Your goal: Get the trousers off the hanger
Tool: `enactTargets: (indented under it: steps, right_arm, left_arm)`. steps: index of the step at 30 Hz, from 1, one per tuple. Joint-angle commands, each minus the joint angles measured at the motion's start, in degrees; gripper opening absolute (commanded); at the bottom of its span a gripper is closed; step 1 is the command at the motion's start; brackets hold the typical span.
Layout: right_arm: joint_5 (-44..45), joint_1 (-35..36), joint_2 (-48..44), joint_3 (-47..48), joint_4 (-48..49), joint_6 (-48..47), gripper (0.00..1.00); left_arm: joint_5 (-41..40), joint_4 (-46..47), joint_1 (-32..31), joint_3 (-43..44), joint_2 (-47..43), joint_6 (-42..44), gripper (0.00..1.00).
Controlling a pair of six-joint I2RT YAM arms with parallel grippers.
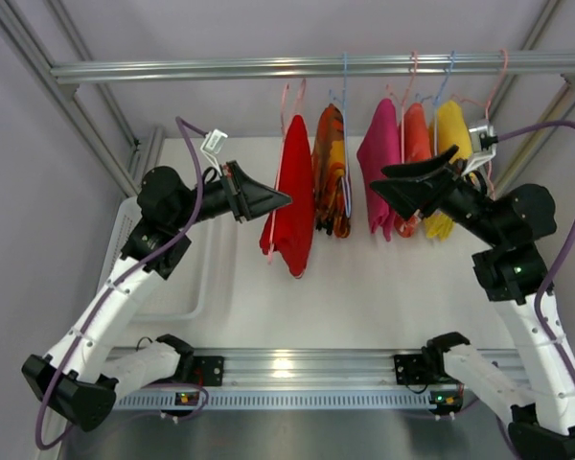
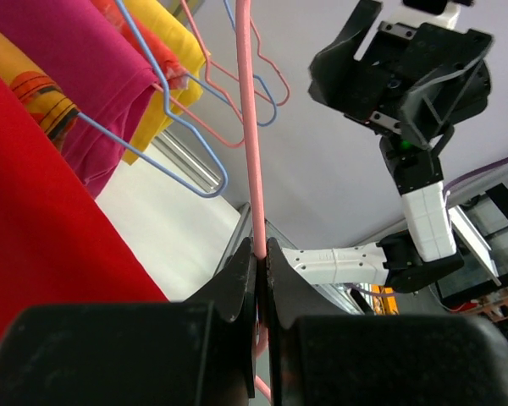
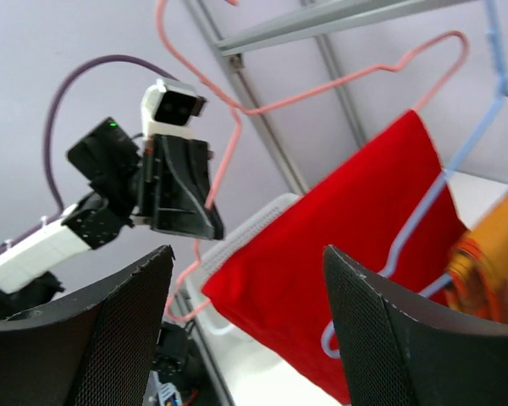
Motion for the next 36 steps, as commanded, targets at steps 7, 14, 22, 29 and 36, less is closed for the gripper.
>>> enactTargets:
  steps: [7, 14, 22, 29, 36]
  right_arm:
    - [10.2, 17.3, 11.7, 8.4, 8.9, -0.6, 0.57]
    - [11.7, 24.9, 19.9, 11.2, 14.3, 2.6, 0.64]
    - [11.6, 29.4, 28.2, 14.8, 17.3, 6.7, 0.64]
    - [11.6, 31.2, 33.0, 19.4, 17.9, 7.7, 0.64]
    - [11.4, 31.7, 36.3, 22.7, 19.8, 10.5, 0.61]
  left_arm:
    - [-7.3, 7.0, 1.5, 1.8, -3.9, -0.4, 0.00]
    - [-6.9, 10.4, 1.6, 0.6, -3.8, -2.8, 0.00]
    - [-6.1, 11.9, 1.5, -0.2, -5.3, -3.4, 0.00]
    - [-5.2, 12.1, 1.4, -0.4, -6.2, -4.0, 0.00]
    - [-5.6, 11.1, 1.0, -0.7, -6.9, -3.7, 0.00]
